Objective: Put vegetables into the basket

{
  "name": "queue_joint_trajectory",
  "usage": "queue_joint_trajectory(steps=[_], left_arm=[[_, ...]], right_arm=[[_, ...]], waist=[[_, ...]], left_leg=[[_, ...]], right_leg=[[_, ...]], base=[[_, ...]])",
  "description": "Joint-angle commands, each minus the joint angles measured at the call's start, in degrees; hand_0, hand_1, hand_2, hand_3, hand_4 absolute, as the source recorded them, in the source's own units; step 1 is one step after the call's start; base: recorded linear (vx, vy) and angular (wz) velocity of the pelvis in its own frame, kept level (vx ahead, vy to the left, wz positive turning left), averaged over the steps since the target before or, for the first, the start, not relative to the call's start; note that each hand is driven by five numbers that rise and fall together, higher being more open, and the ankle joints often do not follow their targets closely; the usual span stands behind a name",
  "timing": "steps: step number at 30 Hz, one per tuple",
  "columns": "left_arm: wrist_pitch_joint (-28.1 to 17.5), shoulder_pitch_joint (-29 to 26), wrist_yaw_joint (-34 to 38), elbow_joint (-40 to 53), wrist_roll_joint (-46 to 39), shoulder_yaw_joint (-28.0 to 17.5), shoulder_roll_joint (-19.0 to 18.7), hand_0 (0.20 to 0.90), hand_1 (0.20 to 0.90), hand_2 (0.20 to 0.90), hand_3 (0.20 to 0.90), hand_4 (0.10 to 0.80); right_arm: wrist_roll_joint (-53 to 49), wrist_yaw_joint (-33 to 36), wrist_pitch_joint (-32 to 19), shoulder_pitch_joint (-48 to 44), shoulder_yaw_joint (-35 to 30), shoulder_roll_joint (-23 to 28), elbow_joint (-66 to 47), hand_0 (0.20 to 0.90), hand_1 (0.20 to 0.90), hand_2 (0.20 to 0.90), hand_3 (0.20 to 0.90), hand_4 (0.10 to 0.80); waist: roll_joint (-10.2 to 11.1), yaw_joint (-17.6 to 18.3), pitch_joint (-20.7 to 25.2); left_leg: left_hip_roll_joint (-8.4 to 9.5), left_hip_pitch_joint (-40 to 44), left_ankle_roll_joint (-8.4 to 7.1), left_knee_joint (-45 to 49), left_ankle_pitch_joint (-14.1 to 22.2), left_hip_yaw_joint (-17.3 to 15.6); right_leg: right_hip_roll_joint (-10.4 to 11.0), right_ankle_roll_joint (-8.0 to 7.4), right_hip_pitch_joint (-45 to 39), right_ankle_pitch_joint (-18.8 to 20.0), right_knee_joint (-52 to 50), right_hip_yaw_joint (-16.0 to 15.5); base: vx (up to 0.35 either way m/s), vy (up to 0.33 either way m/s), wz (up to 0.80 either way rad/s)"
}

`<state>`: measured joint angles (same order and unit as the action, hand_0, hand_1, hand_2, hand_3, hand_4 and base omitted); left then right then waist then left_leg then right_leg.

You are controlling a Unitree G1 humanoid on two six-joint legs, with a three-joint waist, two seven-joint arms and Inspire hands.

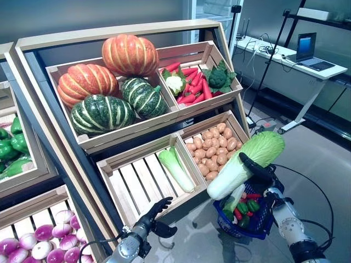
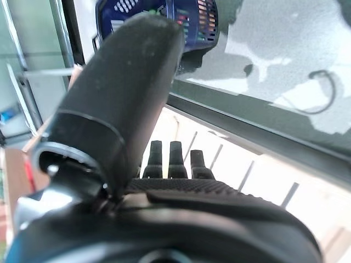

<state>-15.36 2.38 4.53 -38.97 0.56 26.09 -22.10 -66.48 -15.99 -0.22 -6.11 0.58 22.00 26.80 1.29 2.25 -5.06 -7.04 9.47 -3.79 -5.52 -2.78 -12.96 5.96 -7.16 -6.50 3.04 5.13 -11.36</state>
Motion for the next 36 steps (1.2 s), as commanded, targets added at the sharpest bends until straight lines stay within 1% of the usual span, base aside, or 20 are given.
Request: queue_joint_trajectory(steps=[1,4,7,10,14,15,18,19,21,22,24,25,28,29,30,32,36], left_arm=[[-6.4,-4.9,4.0,-1.4,1.7,-2.8,1.5,0.900,0.900,0.900,0.900,0.800],[-8.2,-4.9,5.4,-2.2,0.0,-3.5,2.6,0.900,0.900,0.900,0.900,0.800],[-10.0,-4.8,4.9,-3.2,-1.3,-4.5,3.6,0.900,0.900,0.900,0.900,0.800],[-10.8,-4.4,4.5,-2.9,-0.8,-4.8,3.5,0.900,0.900,0.900,0.900,0.800],[-11.1,-4.6,4.1,-2.5,-1.8,-5.0,2.3,0.900,0.900,0.900,0.900,0.800],[-11.0,-5.0,3.7,-2.2,-3.4,-5.2,1.7,0.900,0.900,0.900,0.900,0.800],[-11.4,-5.8,2.5,-1.1,-6.0,-5.7,0.4,0.900,0.900,0.900,0.900,0.800],[-11.7,-6.0,2.1,-0.5,-6.4,-5.7,-0.3,0.900,0.900,0.900,0.900,0.800],[-11.7,-7.3,1.9,1.1,-7.5,-5.3,-1.8,0.900,0.900,0.900,0.900,0.800],[-11.7,-8.8,2.0,2.8,-9.1,-4.7,-3.2,0.900,0.900,0.900,0.900,0.800],[-11.8,-10.0,2.6,4.9,-10.9,-3.8,-4.2,0.900,0.900,0.900,0.900,0.800],[-11.9,-11.2,3.3,8.1,-12.5,-3.3,-5.4,0.900,0.900,0.900,0.900,0.800],[-12.7,-11.8,4.4,11.5,-13.5,-3.2,-6.2,0.900,0.900,0.900,0.900,0.800],[-13.5,-12.6,5.8,14.3,-14.0,-3.1,-7.1,0.900,0.900,0.900,0.900,0.800],[-14.0,-13.0,6.3,15.7,-14.0,-3.2,-7.4,0.900,0.900,0.900,0.900,0.800],[-15.1,-14.0,7.7,18.6,-14.3,-2.8,-8.2,0.900,0.900,0.900,0.900,0.800],[-16.8,-15.5,9.5,22.4,-15.3,-2.6,-9.1,0.900,0.900,0.900,0.900,0.800]], right_arm=[[-6.4,-6.3,-3.0,-7.3,-6.5,1.4,-3.4,0.300,0.300,0.300,0.300,0.400],[-6.1,-6.3,-3.8,-6.7,-6.0,0.5,-3.1,0.300,0.300,0.300,0.300,0.400],[-4.4,-5.3,-5.2,-7.0,-5.3,-0.2,-1.8,0.300,0.300,0.300,0.300,0.400],[-3.3,-4.3,-6.4,-7.2,-5.3,0.0,-0.2,0.300,0.300,0.300,0.300,0.400],[0.7,-0.3,-7.8,-8.7,-6.0,2.4,5.5,0.300,0.300,0.300,0.300,0.400],[2.5,0.4,-8.1,-9.4,-6.5,3.5,8.5,0.300,0.300,0.300,0.300,0.400],[4.2,2.1,-9.1,-11.1,-8.1,6.3,15.4,0.300,0.300,0.300,0.300,0.400],[4.4,2.5,-9.4,-11.5,-8.9,7.3,17.6,0.300,0.300,0.300,0.300,0.400],[3.3,2.7,-9.7,-13.0,-9.8,9.1,20.9,0.300,0.300,0.300,0.300,0.400],[1.8,2.8,-10.9,-14.7,-10.2,10.6,24.0,0.300,0.300,0.300,0.300,0.400],[1.5,3.9,-11.6,-16.6,-10.5,12.4,26.2,0.300,0.300,0.300,0.300,0.400],[1.6,4.6,-12.0,-18.6,-11.2,14.7,27.8,0.300,0.300,0.300,0.300,0.400],[1.5,5.7,-11.8,-21.0,-11.2,16.9,28.9,0.300,0.300,0.300,0.300,0.400],[2.1,6.1,-11.8,-22.7,-11.2,18.4,29.9,0.300,0.300,0.300,0.300,0.400],[2.8,6.3,-11.7,-23.7,-10.9,19.3,30.5,0.300,0.300,0.300,0.300,0.400],[3.6,7.4,-12.1,-25.1,-10.2,20.6,30.5,0.300,0.300,0.300,0.300,0.400],[4.1,7.4,-12.5,-26.7,-9.7,22.1,31.0,0.300,0.300,0.300,0.300,0.400]], waist=[[0.4,-0.1,0.3],[0.6,-0.2,0.2],[0.8,-0.4,0.2],[0.9,-0.7,0.2],[1.1,-1.1,-0.2],[1.1,-1.4,-0.6],[1.2,-2.1,-2.2],[1.1,-2.3,-2.7],[1.2,-2.8,-4.6],[1.1,-3.4,-6.6],[0.8,-3.8,-8.1],[0.3,-4.5,-9.7],[-0.4,-4.8,-11.2],[-1.1,-5.2,-13.1],[-1.5,-5.1,-13.7],[-2.3,-5.1,-15.5],[-3.2,-4.8,-17.6]], left_leg=[[-0.34,1.6,0.80,0.5,6.4,-3.4],[-0.43,1.6,0.78,0.5,6.3,-3.5],[-0.52,1.9,0.79,0.5,6.3,-3.8],[-0.57,2.2,0.81,0.5,6.2,-4.0],[-0.71,3.1,0.82,0.5,5.9,-4.6],[-0.72,3.3,0.91,1.0,5.8,-4.8],[-0.99,0.9,1.23,6.6,7.5,-4.3],[-1.25,0.1,1.04,8.8,9.1,-3.2],[-1.92,-2.9,0.94,13.8,10.7,-2.3],[-2.66,-6.3,0.80,17.8,11.8,-1.2],[-3.13,-9.0,0.57,20.5,12.3,-0.4],[-3.34,-12.6,0.19,23.8,12.9,0.9],[-3.43,-16.1,-0.09,27.5,13.8,2.1],[-3.78,-19.4,-0.20,31.9,14.7,2.9],[-4.01,-21.2,-0.14,33.9,15.3,3.2],[-3.81,-25.2,0.12,38.8,16.7,4.5],[-3.80,-30.7,0.98,45.3,19.0,6.0]], right_leg=[[-0.1,0.34,-2.5,-2.2,-0.1,-1.8],[-0.1,0.41,-2.5,-2.2,-0.1,-1.8],[-0.2,0.59,-2.8,-2.3,-0.1,-1.8],[-0.2,0.75,-3.1,-2.4,-0.1,-2.1],[0.0,0.93,-4.3,-2.4,-0.2,-2.9],[0.2,1.03,-4.0,-3.0,-1.7,-3.1],[0.9,1.52,-2.3,-5.2,-7.0,-3.7],[1.0,1.22,-1.8,-6.4,-8.8,-3.4],[1.5,1.43,0.1,-7.3,-11.9,-3.7],[2.0,1.81,2.0,-8.0,-14.2,-4.0],[2.4,2.22,3.5,-8.6,-15.7,-4.4],[2.9,2.87,5.4,-9.6,-17.7,-5.1],[3.6,3.57,7.8,-10.8,-20.9,-5.4],[4.5,4.31,10.6,-12.1,-25.4,-5.7],[5.1,4.69,12.4,-12.9,-27.9,-5.7],[6.3,5.50,15.9,-14.2,-33.0,-5.7],[8.2,6.27,21.5,-16.2,-40.6,-4.9]], base=[[0.013,-0.044,-0.03],[0.000,-0.049,-0.02],[0.013,-0.049,-0.01],[0.023,-0.040,-0.02],[0.054,-0.057,-0.03],[0.056,-0.072,-0.04],[0.053,-0.084,-0.03],[0.040,-0.108,0.00],[-0.064,-0.154,0.02],[-0.117,-0.155,0.02],[-0.111,-0.145,-0.04],[-0.112,-0.117,-0.04],[-0.083,-0.061,0.21],[-0.094,-0.052,0.13],[-0.117,-0.047,0.05],[-0.087,-0.016,0.01],[-0.070,-0.004,0.17]])
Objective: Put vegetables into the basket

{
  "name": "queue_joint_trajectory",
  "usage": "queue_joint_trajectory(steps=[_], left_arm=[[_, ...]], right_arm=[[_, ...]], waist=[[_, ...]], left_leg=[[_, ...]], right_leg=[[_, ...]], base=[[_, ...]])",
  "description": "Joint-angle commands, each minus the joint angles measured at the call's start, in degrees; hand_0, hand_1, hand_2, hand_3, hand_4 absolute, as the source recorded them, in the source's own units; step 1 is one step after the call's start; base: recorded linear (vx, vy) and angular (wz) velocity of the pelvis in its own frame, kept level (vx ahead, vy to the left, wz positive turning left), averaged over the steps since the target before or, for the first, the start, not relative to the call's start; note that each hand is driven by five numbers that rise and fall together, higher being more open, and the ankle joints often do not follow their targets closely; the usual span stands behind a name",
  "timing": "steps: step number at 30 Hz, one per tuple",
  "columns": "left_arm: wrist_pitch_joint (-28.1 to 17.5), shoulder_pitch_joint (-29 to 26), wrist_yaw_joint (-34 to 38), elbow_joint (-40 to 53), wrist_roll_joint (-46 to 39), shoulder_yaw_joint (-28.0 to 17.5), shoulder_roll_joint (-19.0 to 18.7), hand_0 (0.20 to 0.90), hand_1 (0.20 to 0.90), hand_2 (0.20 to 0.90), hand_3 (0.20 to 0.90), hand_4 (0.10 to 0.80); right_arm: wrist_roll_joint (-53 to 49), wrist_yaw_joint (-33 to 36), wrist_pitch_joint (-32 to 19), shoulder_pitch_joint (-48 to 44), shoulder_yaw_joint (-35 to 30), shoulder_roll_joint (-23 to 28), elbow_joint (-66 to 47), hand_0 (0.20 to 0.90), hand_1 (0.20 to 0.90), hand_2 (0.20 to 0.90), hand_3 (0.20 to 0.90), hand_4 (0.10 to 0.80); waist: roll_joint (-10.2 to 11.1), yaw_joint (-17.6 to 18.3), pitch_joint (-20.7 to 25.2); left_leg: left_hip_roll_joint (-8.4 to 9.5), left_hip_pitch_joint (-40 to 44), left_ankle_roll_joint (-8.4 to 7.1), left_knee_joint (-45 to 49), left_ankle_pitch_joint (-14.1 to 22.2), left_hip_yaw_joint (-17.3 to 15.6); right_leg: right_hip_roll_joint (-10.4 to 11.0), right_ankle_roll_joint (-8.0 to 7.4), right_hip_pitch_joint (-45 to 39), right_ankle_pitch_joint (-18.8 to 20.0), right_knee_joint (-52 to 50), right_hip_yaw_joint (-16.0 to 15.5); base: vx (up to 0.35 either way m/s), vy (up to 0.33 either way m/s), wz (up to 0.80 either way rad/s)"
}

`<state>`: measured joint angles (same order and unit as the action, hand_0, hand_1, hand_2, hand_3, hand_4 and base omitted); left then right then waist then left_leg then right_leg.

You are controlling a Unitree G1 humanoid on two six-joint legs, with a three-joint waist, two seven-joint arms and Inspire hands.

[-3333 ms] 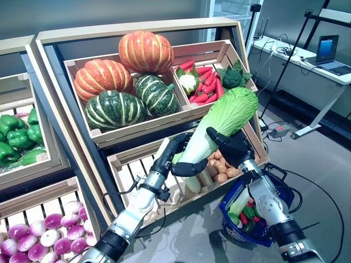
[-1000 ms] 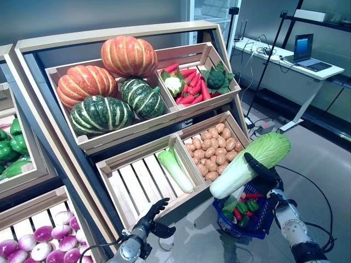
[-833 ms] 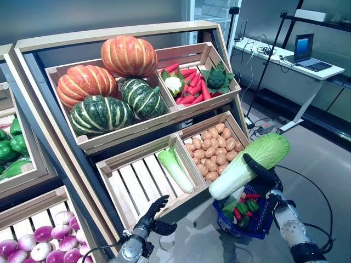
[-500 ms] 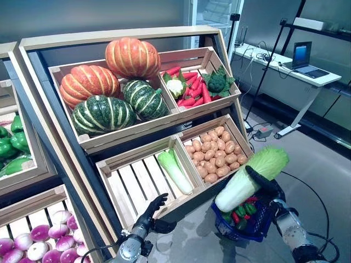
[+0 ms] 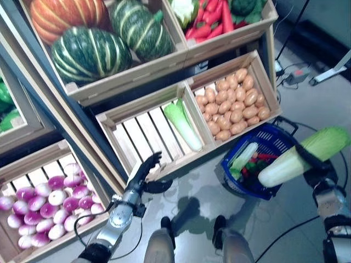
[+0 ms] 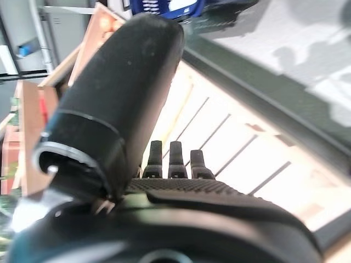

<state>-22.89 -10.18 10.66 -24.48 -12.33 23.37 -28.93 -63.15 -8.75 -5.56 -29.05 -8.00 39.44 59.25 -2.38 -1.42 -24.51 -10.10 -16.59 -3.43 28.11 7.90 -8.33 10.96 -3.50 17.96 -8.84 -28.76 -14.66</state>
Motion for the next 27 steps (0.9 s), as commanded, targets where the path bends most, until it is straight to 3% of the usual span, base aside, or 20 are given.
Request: queue_joint_trajectory(steps=[1,12,18,19,20,21,27], left_arm=[[-9.8,-3.5,4.0,9.5,-3.0,0.2,-2.6,0.900,0.900,0.900,0.900,0.800],[-12.1,-8.3,11.5,17.8,-2.6,1.4,-3.8,0.900,0.900,0.900,0.900,0.800],[-14.0,-10.4,16.2,20.3,-0.1,1.4,-3.8,0.900,0.900,0.900,0.900,0.800],[-14.7,-10.9,17.0,20.4,0.4,1.5,-3.9,0.900,0.900,0.900,0.900,0.800],[-14.8,-11.0,17.2,20.4,0.4,1.5,-3.9,0.900,0.900,0.900,0.900,0.800],[-15.1,-11.6,18.3,20.8,1.1,1.6,-3.9,0.900,0.900,0.900,0.900,0.800],[-14.2,-13.8,19.3,22.4,1.1,0.9,-4.4,0.900,0.900,0.900,0.900,0.800]], right_arm=[[1.0,0.2,-7.5,-4.5,-0.7,5.2,-1.1,0.300,0.300,0.300,0.300,0.400],[8.5,3.7,-5.2,-13.9,3.3,10.4,0.9,0.300,0.300,0.300,0.300,0.400],[12.3,6.8,-2.8,-17.8,6.9,11.1,2.9,0.300,0.300,0.300,0.300,0.400],[12.2,7.9,-2.7,-18.3,7.3,11.2,3.8,0.533,0.533,0.533,0.533,0.555],[12.0,8.1,-2.6,-18.5,7.4,11.3,4.0,0.533,0.533,0.533,0.533,0.555],[11.9,9.1,-2.8,-18.8,7.4,11.3,4.7,0.900,0.900,0.900,0.900,0.800],[12.9,7.9,-3.0,-19.6,8.3,11.6,7.0,0.900,0.900,0.900,0.900,0.800]], waist=[[0.1,-1.0,1.1],[-1.7,-0.5,-3.2],[-2.4,-0.4,-4.1],[-2.5,-0.5,-4.3],[-2.5,-0.5,-4.2],[-2.5,-0.5,-4.4],[-2.3,-0.5,-4.5]], left_leg=[[-0.56,-7.1,0.89,14.2,9.1,2.1],[2.50,-23.0,3.18,30.7,15.1,4.1],[3.18,-28.5,3.94,35.8,17.1,4.4],[3.29,-28.9,4.13,36.0,17.3,4.4],[3.31,-29.0,4.16,36.1,17.3,4.4],[3.43,-29.2,4.28,36.1,17.4,4.5],[3.75,-30.0,4.51,36.0,17.3,4.6]], right_leg=[[3.8,2.80,-0.5,-5.0,-9.7,-1.2],[8.5,3.08,17.9,-10.0,-27.7,2.5],[8.9,3.29,25.1,-11.3,-33.3,4.4],[8.9,3.29,25.7,-11.5,-33.7,4.5],[8.9,3.29,25.9,-11.5,-33.8,4.5],[8.9,3.26,26.4,-11.6,-34.1,4.6],[8.7,3.08,27.6,-11.3,-34.4,4.5]], base=[[-0.085,-0.008,0.12],[-0.097,0.009,0.12],[-0.064,-0.007,0.05],[0.000,0.000,0.00],[0.000,0.000,0.00],[0.000,0.000,0.00],[-0.010,-0.010,0.00]])
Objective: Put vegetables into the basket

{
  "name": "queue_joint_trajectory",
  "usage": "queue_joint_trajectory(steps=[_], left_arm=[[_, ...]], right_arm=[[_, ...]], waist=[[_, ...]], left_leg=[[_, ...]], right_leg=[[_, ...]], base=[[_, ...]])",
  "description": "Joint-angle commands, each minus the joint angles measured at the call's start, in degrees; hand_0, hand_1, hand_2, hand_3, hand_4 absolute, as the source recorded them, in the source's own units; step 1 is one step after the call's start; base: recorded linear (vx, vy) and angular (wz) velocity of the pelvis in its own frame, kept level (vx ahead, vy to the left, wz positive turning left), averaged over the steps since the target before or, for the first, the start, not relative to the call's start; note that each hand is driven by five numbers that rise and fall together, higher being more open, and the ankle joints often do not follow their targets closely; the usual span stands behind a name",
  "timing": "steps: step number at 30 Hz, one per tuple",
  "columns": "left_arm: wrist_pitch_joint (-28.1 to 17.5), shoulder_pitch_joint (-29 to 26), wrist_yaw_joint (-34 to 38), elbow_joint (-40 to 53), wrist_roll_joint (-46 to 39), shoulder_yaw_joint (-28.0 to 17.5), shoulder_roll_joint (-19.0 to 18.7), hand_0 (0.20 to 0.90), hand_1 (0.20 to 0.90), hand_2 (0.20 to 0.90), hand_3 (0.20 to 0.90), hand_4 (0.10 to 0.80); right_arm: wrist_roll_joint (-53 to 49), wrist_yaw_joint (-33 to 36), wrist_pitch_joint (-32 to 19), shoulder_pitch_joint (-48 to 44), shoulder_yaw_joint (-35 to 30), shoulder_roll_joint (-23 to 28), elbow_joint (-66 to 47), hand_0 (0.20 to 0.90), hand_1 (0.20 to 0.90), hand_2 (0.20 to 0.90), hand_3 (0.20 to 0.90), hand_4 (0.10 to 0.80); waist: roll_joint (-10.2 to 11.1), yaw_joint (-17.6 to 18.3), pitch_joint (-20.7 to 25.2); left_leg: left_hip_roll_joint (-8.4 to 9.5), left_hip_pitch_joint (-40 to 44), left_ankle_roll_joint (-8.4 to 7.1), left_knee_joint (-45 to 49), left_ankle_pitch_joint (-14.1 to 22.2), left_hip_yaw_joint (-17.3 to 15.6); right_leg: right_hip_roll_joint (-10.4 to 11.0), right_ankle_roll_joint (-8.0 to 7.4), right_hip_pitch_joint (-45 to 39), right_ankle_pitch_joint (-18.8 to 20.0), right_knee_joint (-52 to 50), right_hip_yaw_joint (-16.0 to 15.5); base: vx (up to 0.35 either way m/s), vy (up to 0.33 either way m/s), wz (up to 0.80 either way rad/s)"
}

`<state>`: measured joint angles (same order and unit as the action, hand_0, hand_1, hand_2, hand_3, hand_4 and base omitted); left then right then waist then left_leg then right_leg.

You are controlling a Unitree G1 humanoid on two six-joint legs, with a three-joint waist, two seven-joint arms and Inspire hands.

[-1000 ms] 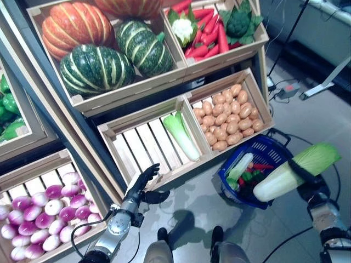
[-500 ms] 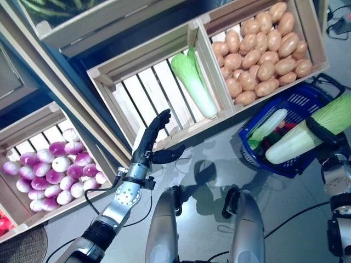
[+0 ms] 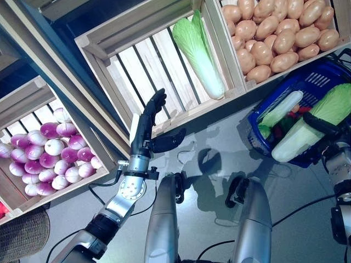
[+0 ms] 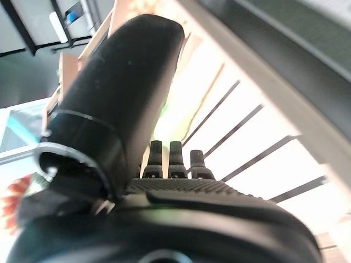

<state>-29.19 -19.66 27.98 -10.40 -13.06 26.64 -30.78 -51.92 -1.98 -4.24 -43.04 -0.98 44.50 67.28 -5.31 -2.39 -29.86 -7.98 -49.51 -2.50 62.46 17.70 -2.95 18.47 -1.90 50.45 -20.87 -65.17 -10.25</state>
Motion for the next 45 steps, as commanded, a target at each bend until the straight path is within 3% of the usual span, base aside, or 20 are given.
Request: queue_joint_trajectory(steps=[1,10,19,23,30,34,44,45], left_arm=[[-8.0,-4.5,2.0,8.2,1.7,-2.4,-2.7,0.900,0.900,0.900,0.900,0.800],[-9.5,-7.9,3.4,8.8,3.7,-2.6,-3.8,0.900,0.900,0.900,0.900,0.800],[-5.1,-13.6,1.0,6.8,-5.4,-3.3,-2.1,0.900,0.900,0.900,0.900,0.800],[-4.1,-14.7,0.5,6.8,-4.7,-3.5,-1.4,0.900,0.900,0.900,0.900,0.800],[-2.3,-14.9,-0.5,7.0,-3.1,-3.1,-1.2,0.900,0.900,0.900,0.900,0.800],[-1.8,-13.6,-0.5,7.3,-2.7,-3.1,-1.4,0.900,0.900,0.900,0.900,0.800],[7.5,-14.7,-0.6,0.4,-11.4,-2.5,1.8,0.900,0.900,0.900,0.900,0.800],[10.1,-16.4,0.9,-2.3,-14.3,-2.4,2.6,0.900,0.900,0.900,0.900,0.800]], right_arm=[[1.6,0.9,-4.3,-5.6,1.2,6.6,-1.0,0.900,0.900,0.900,0.900,0.800],[3.0,-1.9,-3.6,-4.2,1.8,6.3,0.3,0.900,0.900,0.900,0.900,0.800],[4.3,-1.9,-3.6,-1.6,1.3,4.3,0.0,0.900,0.900,0.900,0.900,0.800],[4.6,0.0,-4.0,-1.3,1.4,4.0,-1.5,0.900,0.900,0.900,0.900,0.800],[3.0,8.3,-9.1,-0.7,-2.0,4.4,-6.0,0.900,0.900,0.900,0.900,0.800],[3.3,9.0,-9.8,-0.3,-2.5,5.3,-8.0,0.900,0.900,0.900,0.900,0.800],[4.3,3.4,-9.4,-0.8,0.3,3.5,-9.1,0.900,0.900,0.900,0.900,0.800],[5.0,2.4,-8.9,-0.9,1.5,2.9,-9.8,0.900,0.900,0.900,0.900,0.800]], waist=[[0.6,0.5,0.9],[1.8,0.9,1.8],[4.0,1.9,3.0],[4.6,2.4,3.4],[5.1,3.0,3.7],[5.2,3.0,3.7],[5.5,3.4,3.6],[5.7,3.9,3.5]], left_leg=[[1.55,3.1,3.63,1.3,7.3,-0.9],[0.39,6.4,3.09,-3.1,5.5,-1.9],[-1.14,10.7,2.86,-6.8,4.0,-2.6],[-1.68,11.9,2.55,-8.5,3.3,-3.0],[-2.52,14.1,2.37,-10.0,3.4,-3.5],[-2.77,13.9,2.37,-9.0,3.9,-3.6],[-3.16,13.6,2.50,-7.7,4.1,-3.8],[-3.39,13.1,2.47,-7.3,4.1,-3.9]], right_leg=[[1.1,1.45,-5.0,0.9,2.2,0.0],[0.3,0.99,-8.1,2.1,5.3,-0.9],[-0.5,0.21,-12.3,3.7,8.9,-1.7],[-1.0,-0.10,-13.6,4.6,11.1,-2.0],[-1.3,-0.24,-16.0,4.7,12.9,-1.9],[-1.3,-0.16,-16.0,4.5,12.4,-1.8],[-0.9,-0.58,-15.4,4.8,11.6,-1.1],[-0.9,-0.70,-14.8,4.9,11.3,-0.7]], base=[[0.000,0.000,0.00],[0.007,-0.005,-0.01],[0.044,-0.006,-0.03],[0.018,-0.003,-0.11],[0.040,0.017,-0.06],[0.027,0.015,-0.02],[0.013,0.004,-0.01],[0.000,0.000,0.00]])
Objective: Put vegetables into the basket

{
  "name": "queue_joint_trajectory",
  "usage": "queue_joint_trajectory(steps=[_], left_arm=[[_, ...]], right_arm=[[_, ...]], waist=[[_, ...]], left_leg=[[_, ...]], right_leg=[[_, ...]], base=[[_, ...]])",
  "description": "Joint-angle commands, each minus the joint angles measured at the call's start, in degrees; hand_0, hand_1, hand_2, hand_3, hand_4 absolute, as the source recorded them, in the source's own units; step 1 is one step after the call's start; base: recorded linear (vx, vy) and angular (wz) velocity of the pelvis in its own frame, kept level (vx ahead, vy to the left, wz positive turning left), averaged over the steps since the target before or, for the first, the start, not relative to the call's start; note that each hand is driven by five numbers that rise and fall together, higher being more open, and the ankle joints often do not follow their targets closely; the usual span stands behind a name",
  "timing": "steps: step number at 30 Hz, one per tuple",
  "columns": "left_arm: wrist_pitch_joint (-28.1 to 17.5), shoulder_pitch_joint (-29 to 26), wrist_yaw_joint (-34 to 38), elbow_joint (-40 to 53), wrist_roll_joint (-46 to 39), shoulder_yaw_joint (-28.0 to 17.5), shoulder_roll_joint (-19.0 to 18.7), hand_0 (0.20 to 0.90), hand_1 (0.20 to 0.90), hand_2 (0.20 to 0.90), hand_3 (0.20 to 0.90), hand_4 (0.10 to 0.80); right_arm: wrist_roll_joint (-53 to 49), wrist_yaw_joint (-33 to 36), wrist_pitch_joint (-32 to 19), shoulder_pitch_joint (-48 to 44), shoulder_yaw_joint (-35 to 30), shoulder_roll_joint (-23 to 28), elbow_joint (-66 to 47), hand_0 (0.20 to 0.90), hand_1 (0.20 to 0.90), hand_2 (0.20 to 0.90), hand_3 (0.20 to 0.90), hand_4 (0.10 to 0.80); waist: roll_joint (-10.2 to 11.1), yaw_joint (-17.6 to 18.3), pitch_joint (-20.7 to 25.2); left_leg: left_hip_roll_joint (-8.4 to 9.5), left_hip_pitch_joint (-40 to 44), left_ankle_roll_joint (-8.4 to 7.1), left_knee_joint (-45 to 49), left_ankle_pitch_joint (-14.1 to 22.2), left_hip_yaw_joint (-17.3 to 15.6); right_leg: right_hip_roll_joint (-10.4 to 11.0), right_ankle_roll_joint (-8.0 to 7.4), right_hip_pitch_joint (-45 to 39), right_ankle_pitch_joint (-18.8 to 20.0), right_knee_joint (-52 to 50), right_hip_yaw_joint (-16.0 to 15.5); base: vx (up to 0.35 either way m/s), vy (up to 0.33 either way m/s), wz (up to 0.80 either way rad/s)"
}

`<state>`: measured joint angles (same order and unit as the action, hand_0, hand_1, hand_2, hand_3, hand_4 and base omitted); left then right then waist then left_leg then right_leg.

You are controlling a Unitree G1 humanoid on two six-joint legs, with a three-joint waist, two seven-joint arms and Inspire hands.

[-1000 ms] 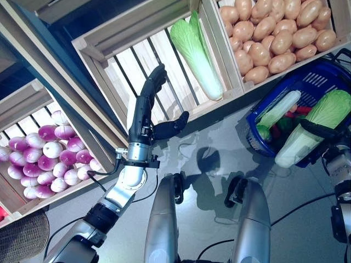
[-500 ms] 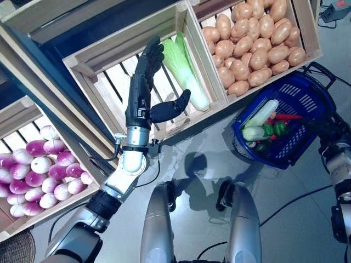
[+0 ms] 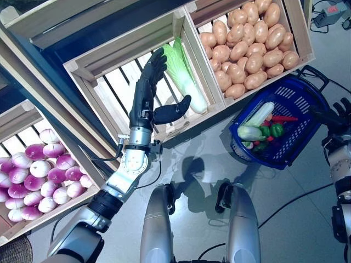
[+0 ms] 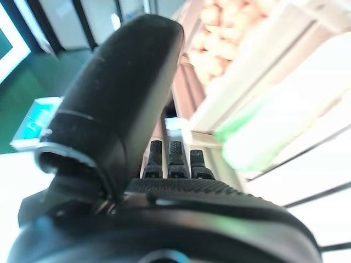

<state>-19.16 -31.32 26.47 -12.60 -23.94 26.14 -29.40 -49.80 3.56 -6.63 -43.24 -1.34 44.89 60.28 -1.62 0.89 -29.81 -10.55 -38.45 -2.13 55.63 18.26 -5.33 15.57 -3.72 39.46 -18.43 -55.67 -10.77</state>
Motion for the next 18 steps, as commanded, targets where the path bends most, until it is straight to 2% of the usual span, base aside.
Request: queue_joint_trajectory(steps=[1,8,10,11,13,15,18], left_arm=[[1.0,-5.6,2.7,-1.6,-5.7,-2.2,1.9,0.900,0.900,0.900,0.900,0.800],[4.2,-12.1,5.3,-11.1,-12.3,-3.0,6.7,0.900,0.900,0.900,0.900,0.800],[4.4,-15.0,7.2,-13.9,-11.1,-2.6,7.9,0.900,0.900,0.900,0.900,0.800],[4.0,-16.6,8.4,-15.2,-9.0,-2.2,8.2,0.900,0.900,0.900,0.900,0.800],[4.0,-19.9,12.4,-16.7,0.8,-0.7,7.8,0.900,0.900,0.900,0.900,0.800],[7.5,-23.7,15.5,-18.0,8.1,0.9,6.7,0.900,0.900,0.900,0.900,0.800],[11.2,-29.4,17.3,-22.9,18.5,4.0,3.0,0.900,0.900,0.900,0.900,0.800]], right_arm=[[2.8,-3.6,-6.2,-0.7,2.4,2.1,-3.1,0.900,0.900,0.900,0.900,0.800],[2.8,-5.2,-4.1,-1.0,5.3,-1.6,-3.7,0.900,0.900,0.900,0.900,0.800],[2.8,-5.4,-3.8,-1.1,6.1,-2.6,-3.8,0.900,0.900,0.900,0.900,0.800],[2.8,-5.5,-3.8,-1.2,6.5,-2.9,-3.8,0.900,0.900,0.900,0.900,0.800],[3.0,-6.0,-3.8,-1.0,7.1,-3.5,-3.6,0.900,0.900,0.900,0.900,0.800],[3.2,-6.6,-4.0,-0.7,8.1,-3.9,-3.3,0.900,0.900,0.900,0.900,0.800],[2.5,-8.1,-4.1,-0.1,9.3,-3.9,-2.3,0.900,0.900,0.900,0.900,0.800]], waist=[[2.1,0.9,3.4],[2.9,2.8,3.0],[3.3,3.6,2.9],[3.4,3.9,2.8],[3.8,4.6,2.7],[4.0,5.2,2.6],[4.5,6.2,2.6]], left_leg=[[-0.90,1.7,2.10,-0.2,3.5,-1.6],[-1.66,1.3,1.75,-0.3,3.1,-2.3],[-1.93,0.9,1.69,-0.2,3.0,-2.5],[-2.08,0.8,1.67,-0.2,3.0,-2.7],[-2.29,0.6,1.65,-0.1,2.9,-2.9],[-2.57,0.5,1.45,-0.2,2.8,-3.2],[-3.19,0.5,1.28,-0.2,2.6,-3.9]], right_leg=[[2.0,1.06,-3.5,2.5,1.6,0.0],[1.4,0.55,-2.7,3.1,2.0,0.9],[1.0,0.41,-2.2,3.4,2.1,1.2],[0.8,0.33,-2.1,3.5,2.2,1.4],[0.4,0.25,-1.8,3.7,2.5,1.7],[-0.1,0.16,-1.6,4.0,2.8,2.0],[-0.8,0.07,-1.3,4.3,3.2,2.5]], base=[[0.000,0.000,0.00],[-0.002,0.004,-0.07],[-0.008,-0.003,-0.04],[0.000,0.000,0.00],[-0.024,-0.017,-0.13],[-0.012,-0.009,-0.20],[-0.013,-0.003,-0.18]])
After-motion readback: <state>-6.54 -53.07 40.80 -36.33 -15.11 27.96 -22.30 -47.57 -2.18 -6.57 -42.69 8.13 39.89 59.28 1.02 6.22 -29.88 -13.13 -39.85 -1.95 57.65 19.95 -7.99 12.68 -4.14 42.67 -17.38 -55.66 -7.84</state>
